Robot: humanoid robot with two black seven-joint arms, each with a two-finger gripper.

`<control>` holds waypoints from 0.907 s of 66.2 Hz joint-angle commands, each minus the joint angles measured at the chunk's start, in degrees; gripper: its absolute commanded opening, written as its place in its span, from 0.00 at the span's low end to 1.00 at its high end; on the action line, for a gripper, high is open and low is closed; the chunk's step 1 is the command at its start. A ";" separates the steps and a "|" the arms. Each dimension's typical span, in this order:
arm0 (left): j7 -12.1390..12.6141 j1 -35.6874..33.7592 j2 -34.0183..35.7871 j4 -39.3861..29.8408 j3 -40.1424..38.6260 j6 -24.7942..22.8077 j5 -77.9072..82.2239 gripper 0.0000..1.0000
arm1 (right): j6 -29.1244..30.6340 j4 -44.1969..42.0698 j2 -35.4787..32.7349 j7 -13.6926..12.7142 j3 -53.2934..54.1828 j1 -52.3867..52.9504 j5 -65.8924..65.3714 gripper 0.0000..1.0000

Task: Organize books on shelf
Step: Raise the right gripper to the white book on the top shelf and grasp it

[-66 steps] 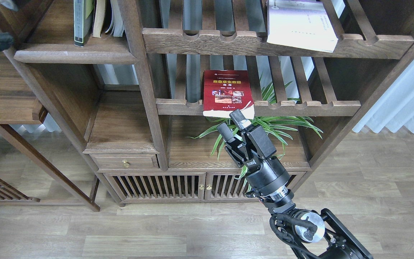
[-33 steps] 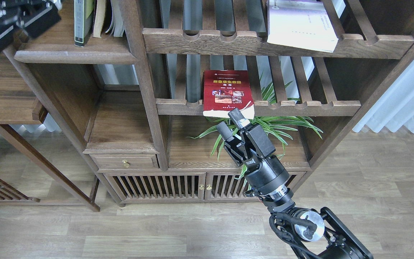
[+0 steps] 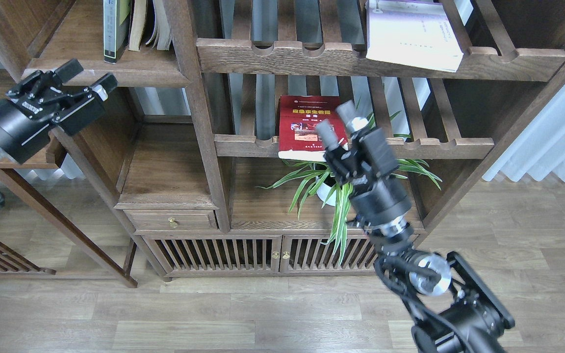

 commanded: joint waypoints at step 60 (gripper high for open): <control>0.30 0.07 -5.78 0.03 -1.88 -0.01 0.03 0.93 | -14.01 -7.18 0.00 0.15 12.34 9.31 3.70 0.76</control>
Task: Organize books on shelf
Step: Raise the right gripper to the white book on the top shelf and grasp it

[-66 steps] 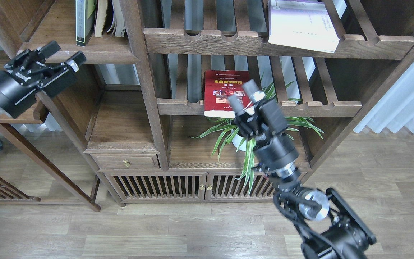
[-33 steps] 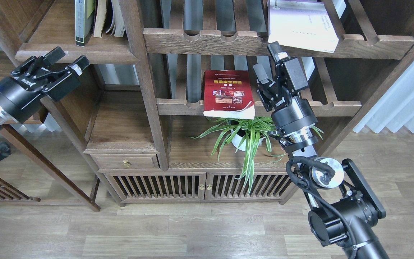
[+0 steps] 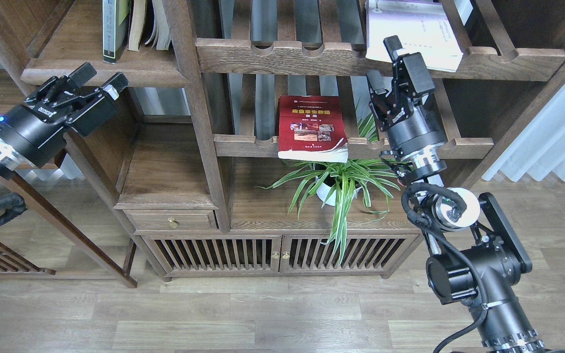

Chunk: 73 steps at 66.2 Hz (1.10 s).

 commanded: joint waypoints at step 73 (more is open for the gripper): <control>0.04 -0.09 -0.64 -0.14 -0.07 0.00 0.05 0.92 | -4.77 0.61 0.00 1.39 3.80 1.16 8.18 0.16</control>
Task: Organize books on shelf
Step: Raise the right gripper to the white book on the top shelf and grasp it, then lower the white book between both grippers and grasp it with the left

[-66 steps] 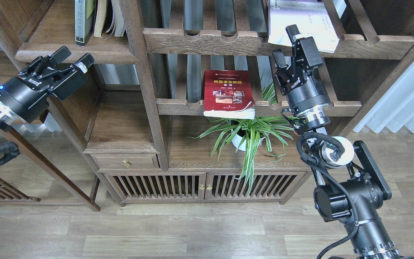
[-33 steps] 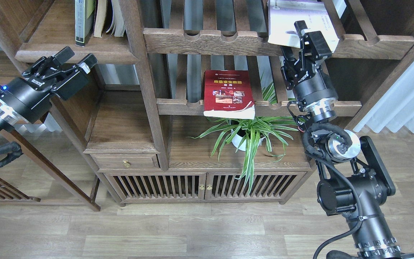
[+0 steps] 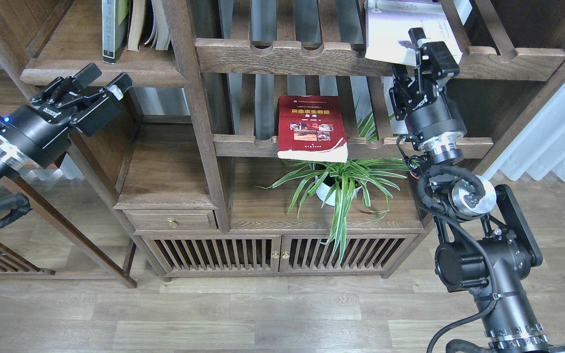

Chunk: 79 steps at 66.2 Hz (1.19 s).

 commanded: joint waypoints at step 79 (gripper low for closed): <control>0.17 7.20 -20.05 4.17 3.08 0.00 -22.85 0.97 | 24.10 18.46 -12.48 -0.57 -22.40 -28.51 7.70 0.03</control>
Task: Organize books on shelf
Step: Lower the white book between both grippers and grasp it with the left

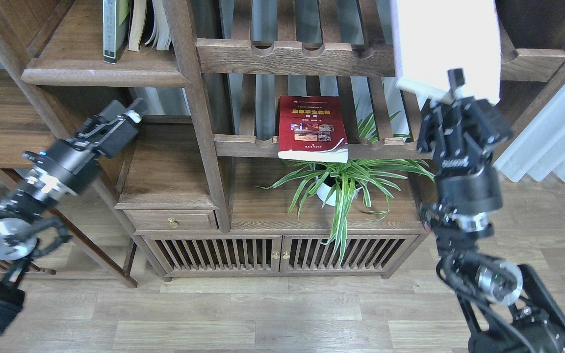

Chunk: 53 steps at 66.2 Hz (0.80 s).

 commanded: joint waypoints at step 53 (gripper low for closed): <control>-1.29 6.95 -9.42 -5.05 13.54 0.00 -12.28 0.81 | 0.06 -4.32 10.23 -5.47 -14.97 -11.17 -14.09 0.03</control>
